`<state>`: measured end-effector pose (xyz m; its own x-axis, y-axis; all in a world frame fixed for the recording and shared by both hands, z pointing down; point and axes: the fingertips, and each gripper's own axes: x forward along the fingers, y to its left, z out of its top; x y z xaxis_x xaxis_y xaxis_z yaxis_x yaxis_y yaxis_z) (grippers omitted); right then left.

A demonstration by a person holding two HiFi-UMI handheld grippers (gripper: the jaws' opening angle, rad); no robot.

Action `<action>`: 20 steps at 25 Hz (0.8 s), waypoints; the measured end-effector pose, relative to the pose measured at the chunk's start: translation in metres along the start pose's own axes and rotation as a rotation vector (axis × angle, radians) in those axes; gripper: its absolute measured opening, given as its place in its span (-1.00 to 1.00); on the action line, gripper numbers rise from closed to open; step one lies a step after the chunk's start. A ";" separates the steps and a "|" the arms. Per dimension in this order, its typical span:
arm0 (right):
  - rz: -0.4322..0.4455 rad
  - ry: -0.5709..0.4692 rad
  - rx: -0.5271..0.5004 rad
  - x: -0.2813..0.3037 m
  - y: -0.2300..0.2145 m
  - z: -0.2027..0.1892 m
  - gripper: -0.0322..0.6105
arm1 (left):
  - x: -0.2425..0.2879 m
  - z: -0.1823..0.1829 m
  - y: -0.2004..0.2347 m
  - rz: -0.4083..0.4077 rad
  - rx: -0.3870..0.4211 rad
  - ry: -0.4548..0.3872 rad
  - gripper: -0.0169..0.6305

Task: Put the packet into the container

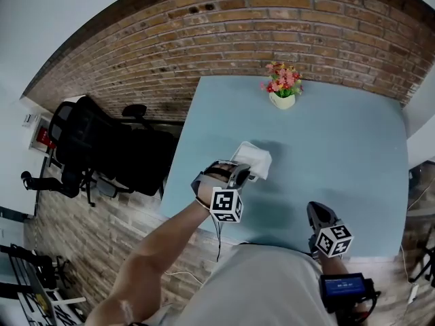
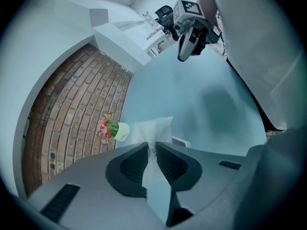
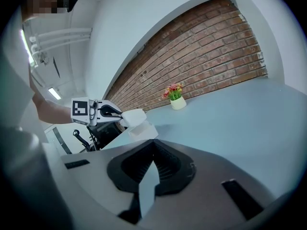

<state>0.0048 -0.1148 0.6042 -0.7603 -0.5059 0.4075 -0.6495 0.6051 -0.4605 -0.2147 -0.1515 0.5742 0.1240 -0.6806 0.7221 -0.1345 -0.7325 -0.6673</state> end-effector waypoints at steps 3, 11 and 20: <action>-0.013 0.002 0.000 0.005 0.006 0.000 -0.87 | 0.004 -0.020 0.002 0.000 0.026 0.010 -0.74; -0.083 -0.001 0.028 0.011 0.013 -0.009 -0.87 | 0.033 -0.043 -0.009 -0.035 0.122 -0.023 -0.74; -0.147 0.007 0.045 0.017 0.030 -0.020 -0.87 | 0.060 -0.048 -0.020 -0.052 0.222 -0.068 -0.74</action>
<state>-0.0277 -0.0930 0.6126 -0.6570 -0.5823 0.4789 -0.7538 0.4965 -0.4305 -0.2518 -0.1770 0.6402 0.1920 -0.6358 0.7476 0.0927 -0.7466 -0.6587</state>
